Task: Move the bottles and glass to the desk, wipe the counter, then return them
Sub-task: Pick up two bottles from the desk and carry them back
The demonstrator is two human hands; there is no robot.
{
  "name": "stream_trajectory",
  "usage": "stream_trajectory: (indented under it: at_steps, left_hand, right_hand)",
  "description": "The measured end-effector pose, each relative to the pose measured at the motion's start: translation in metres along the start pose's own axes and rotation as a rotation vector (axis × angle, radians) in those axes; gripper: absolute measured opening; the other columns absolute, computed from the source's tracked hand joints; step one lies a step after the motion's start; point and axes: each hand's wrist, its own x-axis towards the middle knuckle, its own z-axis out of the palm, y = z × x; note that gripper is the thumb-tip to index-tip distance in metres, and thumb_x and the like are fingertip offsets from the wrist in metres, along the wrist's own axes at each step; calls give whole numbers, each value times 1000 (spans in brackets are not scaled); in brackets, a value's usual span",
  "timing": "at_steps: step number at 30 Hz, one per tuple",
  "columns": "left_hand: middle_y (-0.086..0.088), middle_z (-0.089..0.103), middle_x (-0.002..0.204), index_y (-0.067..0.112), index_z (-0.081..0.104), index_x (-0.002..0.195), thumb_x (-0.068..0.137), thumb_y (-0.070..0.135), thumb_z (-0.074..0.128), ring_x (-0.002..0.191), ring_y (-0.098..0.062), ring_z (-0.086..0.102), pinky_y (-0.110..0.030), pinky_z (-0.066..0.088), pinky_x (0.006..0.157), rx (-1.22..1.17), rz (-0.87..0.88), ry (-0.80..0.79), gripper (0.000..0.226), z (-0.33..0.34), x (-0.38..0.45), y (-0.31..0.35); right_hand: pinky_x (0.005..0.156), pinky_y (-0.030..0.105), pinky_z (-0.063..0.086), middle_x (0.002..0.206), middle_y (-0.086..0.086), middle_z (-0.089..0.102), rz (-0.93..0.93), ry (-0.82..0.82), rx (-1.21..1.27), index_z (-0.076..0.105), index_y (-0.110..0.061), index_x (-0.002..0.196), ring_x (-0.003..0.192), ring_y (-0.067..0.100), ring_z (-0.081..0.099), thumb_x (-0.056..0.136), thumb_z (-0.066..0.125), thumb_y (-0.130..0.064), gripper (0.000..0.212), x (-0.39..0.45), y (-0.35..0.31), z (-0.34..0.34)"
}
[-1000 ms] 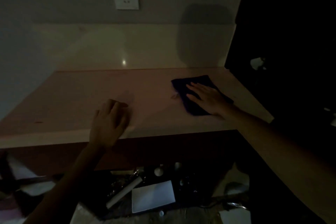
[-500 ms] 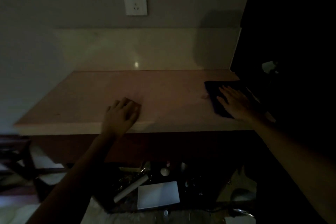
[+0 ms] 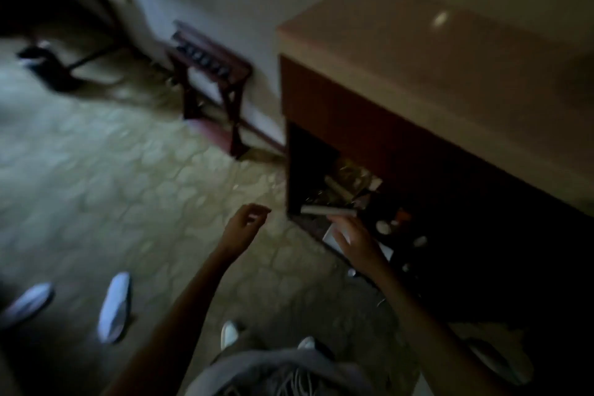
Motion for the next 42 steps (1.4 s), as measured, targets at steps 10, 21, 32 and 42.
stream_trajectory:
  at_steps: [10,21,32,42]
  left_hand:
    - [-10,60,104,14,56,111,101,24,42,73,-17,57,-25,38,68,-472,-1048,305,20,-66,-196,-198]
    - [-10,62,78,-1,61,116,93,23,55,42,-15,58,-22,45,39,-870,-1304,451,33,-105,-210,-310]
    - [-14,58,94,6,57,100,100,14,43,67,-17,53,-17,45,44,-695,-1013,481,16,-437,21,-309]
    - [-9,61,93,12,59,88,99,18,48,70,-16,57,-25,40,62,-826,-1193,510,17,-554,146,-364]
  right_hand:
    - [98,48,46,113,16,61,475,-789,-187,62,-5,109,107,30,57,97,51,-24,25,-12,128,233]
    - [62,21,43,110,9,62,421,-875,-48,53,-3,124,97,23,62,102,42,-24,32,165,-107,321]
    - [66,33,47,98,12,62,740,-599,-121,55,-1,120,80,22,56,102,43,-23,31,286,-162,345]
    - [81,35,45,117,18,63,610,-686,-132,61,-8,107,95,31,57,99,47,-23,22,539,-301,483]
